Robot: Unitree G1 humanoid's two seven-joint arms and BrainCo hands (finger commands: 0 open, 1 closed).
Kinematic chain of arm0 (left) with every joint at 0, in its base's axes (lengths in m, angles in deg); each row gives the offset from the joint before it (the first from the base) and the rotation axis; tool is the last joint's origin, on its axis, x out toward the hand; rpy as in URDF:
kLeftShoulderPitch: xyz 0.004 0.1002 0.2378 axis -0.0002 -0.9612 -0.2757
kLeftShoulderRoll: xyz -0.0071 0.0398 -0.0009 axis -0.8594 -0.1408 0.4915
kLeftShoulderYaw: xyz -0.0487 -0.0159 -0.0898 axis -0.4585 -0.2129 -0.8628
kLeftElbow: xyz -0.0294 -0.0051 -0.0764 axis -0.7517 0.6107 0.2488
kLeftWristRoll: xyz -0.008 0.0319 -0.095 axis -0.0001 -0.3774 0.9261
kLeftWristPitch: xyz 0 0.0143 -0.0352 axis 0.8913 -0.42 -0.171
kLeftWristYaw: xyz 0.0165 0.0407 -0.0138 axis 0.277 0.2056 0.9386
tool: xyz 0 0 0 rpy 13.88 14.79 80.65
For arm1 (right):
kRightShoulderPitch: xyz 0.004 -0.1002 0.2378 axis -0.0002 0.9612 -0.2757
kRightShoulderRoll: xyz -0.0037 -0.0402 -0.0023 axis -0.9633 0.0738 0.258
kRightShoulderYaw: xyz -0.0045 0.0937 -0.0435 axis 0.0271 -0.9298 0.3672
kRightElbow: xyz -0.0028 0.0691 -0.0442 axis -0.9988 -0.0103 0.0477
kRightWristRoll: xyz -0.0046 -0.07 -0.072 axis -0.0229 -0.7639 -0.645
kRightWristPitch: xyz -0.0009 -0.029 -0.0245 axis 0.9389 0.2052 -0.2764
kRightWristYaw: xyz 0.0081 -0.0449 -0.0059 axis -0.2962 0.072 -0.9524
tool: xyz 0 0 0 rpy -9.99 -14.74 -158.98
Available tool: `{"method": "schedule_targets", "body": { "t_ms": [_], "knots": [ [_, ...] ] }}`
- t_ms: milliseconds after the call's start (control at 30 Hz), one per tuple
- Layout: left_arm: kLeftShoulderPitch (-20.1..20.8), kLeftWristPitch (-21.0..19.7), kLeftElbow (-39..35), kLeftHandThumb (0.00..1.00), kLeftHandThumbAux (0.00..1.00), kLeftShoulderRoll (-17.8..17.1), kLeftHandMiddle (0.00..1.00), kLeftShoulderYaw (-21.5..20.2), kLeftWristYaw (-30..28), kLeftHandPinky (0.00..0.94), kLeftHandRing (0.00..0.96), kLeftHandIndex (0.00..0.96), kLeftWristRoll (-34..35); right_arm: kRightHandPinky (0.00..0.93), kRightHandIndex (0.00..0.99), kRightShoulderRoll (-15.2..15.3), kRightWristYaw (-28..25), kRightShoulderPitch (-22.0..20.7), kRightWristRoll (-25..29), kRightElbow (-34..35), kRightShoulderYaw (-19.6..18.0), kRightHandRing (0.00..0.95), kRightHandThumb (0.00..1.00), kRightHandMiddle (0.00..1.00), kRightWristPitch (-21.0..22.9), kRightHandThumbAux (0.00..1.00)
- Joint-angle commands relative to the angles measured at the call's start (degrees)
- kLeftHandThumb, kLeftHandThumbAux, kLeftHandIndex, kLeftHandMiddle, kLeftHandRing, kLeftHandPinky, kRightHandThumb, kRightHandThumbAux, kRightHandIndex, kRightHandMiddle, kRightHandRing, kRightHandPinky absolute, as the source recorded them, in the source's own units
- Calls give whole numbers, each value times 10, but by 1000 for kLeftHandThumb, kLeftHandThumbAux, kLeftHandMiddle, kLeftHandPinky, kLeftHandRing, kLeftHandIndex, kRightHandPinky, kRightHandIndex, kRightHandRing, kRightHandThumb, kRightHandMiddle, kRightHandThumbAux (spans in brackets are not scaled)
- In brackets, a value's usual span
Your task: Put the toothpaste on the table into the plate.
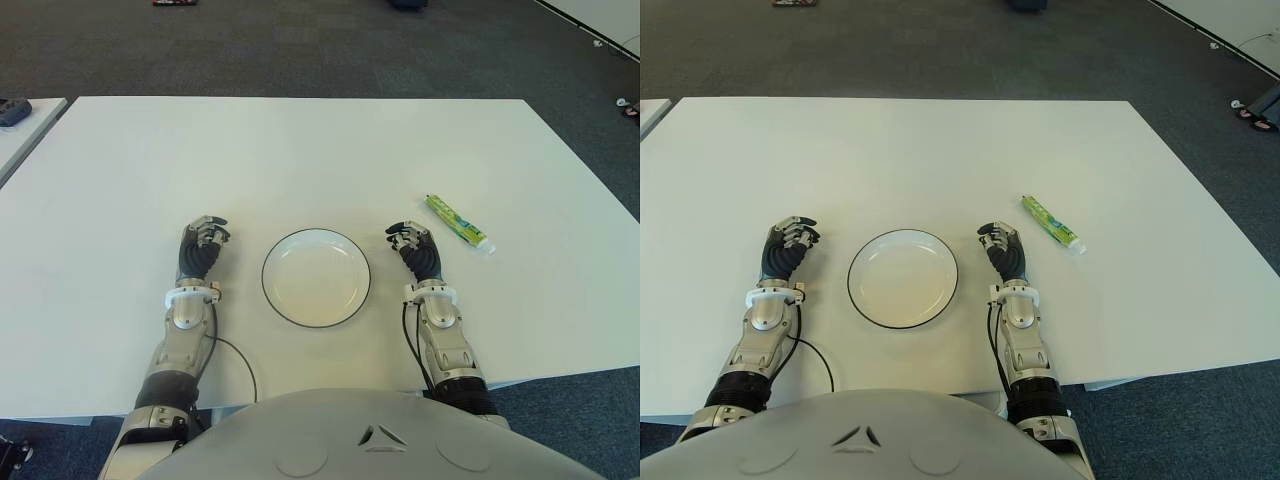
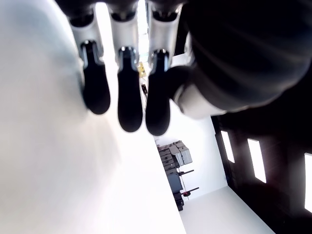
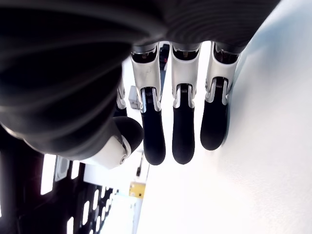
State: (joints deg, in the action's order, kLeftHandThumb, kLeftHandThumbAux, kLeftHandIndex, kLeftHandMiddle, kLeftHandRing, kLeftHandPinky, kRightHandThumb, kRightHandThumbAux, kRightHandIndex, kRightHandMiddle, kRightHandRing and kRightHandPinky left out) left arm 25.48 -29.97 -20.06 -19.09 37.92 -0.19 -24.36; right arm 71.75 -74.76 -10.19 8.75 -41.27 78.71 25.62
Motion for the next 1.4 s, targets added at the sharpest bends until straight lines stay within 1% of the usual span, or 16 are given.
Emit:
{"method": "schedule_targets", "body": {
  "t_ms": [33,167,267,300,400,467,500,567,600,667,700,767,967,1067,1167,1400],
  "knots": [
    [-4,-5,2,707,721,3,560,7,-10,493,546,430,3,444,417,1,0,-4,-4,-9,0,433,714,442,4,733],
    [-4,-8,1,708,721,5,553,6,-12,500,541,430,8,460,418,4,4,-4,-9,-13,2,433,714,441,-3,733],
    [-5,-8,0,708,721,5,550,6,-13,504,539,430,9,473,417,11,13,0,-22,-7,4,437,712,444,-23,733],
    [-5,-8,0,708,721,5,548,7,-13,504,537,430,8,455,414,15,16,3,-28,-2,5,421,709,425,-30,733],
    [-5,-10,-1,708,721,6,545,8,-10,500,536,430,5,391,407,26,27,29,-70,84,13,353,702,347,-29,731],
    [-4,-15,-1,708,721,6,546,9,-6,491,537,430,1,288,227,40,41,35,-104,113,13,247,606,230,-33,667],
    [-4,-17,-1,708,721,6,546,9,-3,490,537,430,-1,270,197,47,55,33,-125,116,13,229,591,210,-37,652],
    [-4,-19,-1,708,721,6,548,10,-1,486,537,430,-4,198,108,52,69,31,-147,115,14,168,552,150,-39,570],
    [-4,-19,-1,708,721,6,548,10,0,485,538,430,-5,188,96,58,83,29,-165,112,14,160,547,141,-42,559],
    [-4,-20,-1,708,721,7,550,10,2,491,539,430,-5,116,39,69,101,24,-190,107,12,101,536,87,-41,493],
    [-3,-19,-1,708,721,8,550,10,2,491,539,430,-5,103,31,77,108,22,-203,107,9,90,536,76,-36,482],
    [-3,-18,0,708,721,9,551,10,3,499,541,430,-5,42,12,86,114,21,-219,112,5,36,540,31,-23,415],
    [-2,-16,2,709,720,11,557,10,5,500,545,431,-5,4,1,99,122,20,-258,125,2,3,562,3,20,263],
    [-3,-16,1,709,720,12,555,11,9,501,544,430,-7,1,0,105,122,16,-279,134,0,1,573,0,51,223],
    [-4,-15,0,709,720,12,554,13,13,502,543,430,-10,0,0,110,110,9,-301,150,-3,0,581,0,95,194],
    [-6,-4,3,709,721,15,557,12,27,517,549,430,-13,0,0,119,79,-3,-326,189,-7,0,582,0,170,136]
  ]
}}
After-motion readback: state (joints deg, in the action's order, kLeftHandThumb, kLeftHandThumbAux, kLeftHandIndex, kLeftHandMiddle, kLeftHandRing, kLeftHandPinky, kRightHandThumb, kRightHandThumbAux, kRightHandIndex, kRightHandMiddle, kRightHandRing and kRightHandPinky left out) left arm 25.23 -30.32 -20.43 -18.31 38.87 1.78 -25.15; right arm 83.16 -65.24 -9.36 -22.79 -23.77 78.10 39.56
